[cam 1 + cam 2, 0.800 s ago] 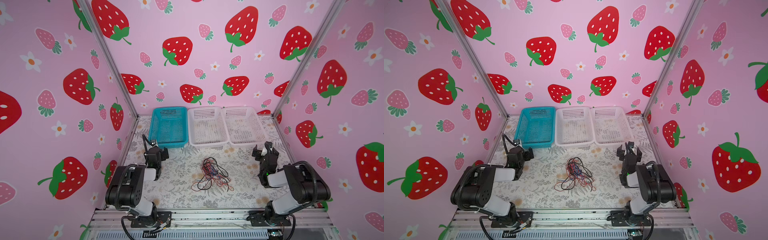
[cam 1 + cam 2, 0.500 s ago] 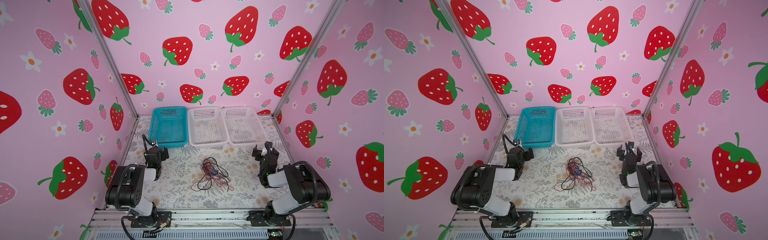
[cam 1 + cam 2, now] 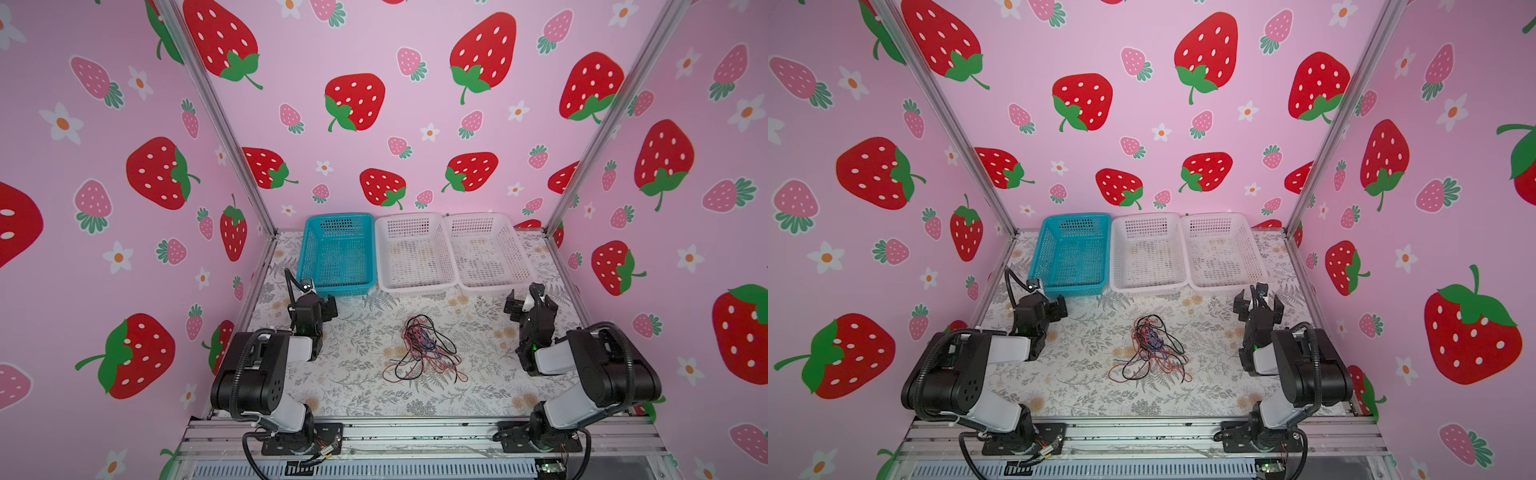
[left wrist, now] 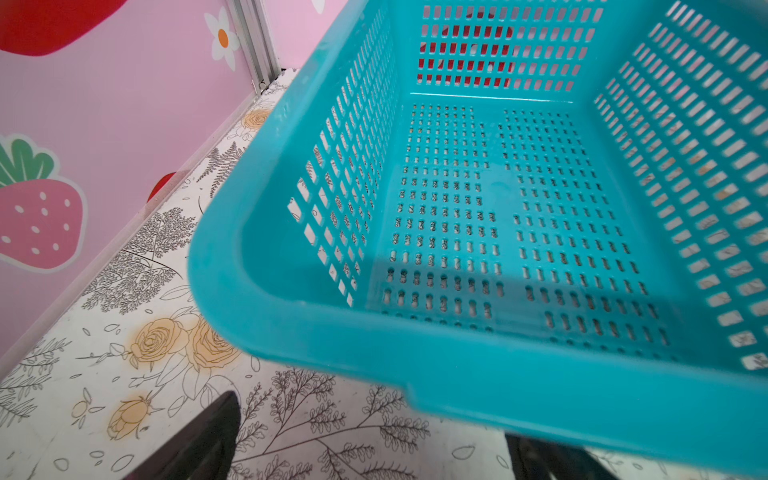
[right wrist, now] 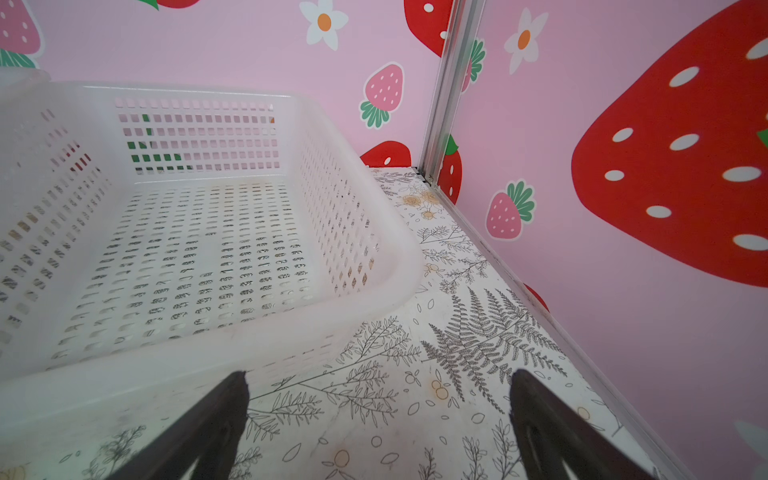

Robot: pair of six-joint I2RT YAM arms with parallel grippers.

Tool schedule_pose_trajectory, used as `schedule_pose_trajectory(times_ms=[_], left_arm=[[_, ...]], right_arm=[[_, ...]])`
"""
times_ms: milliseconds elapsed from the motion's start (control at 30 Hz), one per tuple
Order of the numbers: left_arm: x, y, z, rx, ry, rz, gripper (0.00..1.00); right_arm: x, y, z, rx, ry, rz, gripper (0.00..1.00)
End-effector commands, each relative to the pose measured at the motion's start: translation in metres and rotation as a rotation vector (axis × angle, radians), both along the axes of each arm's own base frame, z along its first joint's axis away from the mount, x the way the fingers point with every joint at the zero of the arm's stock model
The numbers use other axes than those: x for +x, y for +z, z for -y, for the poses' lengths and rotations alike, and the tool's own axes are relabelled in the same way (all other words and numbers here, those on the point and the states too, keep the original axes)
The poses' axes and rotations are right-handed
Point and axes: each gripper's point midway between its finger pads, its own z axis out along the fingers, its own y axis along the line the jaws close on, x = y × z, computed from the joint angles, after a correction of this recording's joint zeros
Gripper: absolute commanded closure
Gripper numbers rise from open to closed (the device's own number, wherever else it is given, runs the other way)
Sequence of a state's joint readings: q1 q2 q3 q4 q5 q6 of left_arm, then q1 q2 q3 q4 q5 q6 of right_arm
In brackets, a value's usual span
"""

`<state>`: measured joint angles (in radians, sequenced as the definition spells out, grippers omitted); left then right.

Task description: Untangle the cables

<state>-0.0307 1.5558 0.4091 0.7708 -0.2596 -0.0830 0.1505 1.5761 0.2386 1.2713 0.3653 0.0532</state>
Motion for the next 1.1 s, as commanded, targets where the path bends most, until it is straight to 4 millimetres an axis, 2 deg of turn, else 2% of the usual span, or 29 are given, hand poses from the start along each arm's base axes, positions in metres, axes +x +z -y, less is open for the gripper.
schedule_pose_trajectory(times_ms=[0,633,700,767,833,900,1067], left_arm=[[0.010,0.019,-0.001,0.003,0.000,0.062,0.01],[0.010,0.019,-0.001,0.003,0.000,0.060,0.01],[0.010,0.019,-0.001,0.004,0.000,0.060,0.01],[0.010,0.019,-0.001,0.003,0.001,0.062,0.01],[0.010,0.019,-0.001,0.004,0.001,0.063,0.01],[0.010,0.019,-0.001,0.003,0.001,0.062,0.01],[0.010,0.019,-0.001,0.003,0.001,0.060,0.01]], right_arm=[[0.003,0.010,-0.001,0.003,0.001,0.036,0.01],[0.002,0.011,-0.002,0.002,0.006,0.042,0.01],[-0.003,0.019,0.003,0.012,-0.016,0.071,0.01],[-0.018,0.032,0.004,0.018,-0.012,0.127,0.01],[-0.021,0.036,0.006,0.021,-0.023,0.127,0.01],[-0.020,0.041,0.001,0.011,0.002,0.123,0.01],[-0.038,0.076,-0.015,-0.001,0.062,0.217,0.01]])
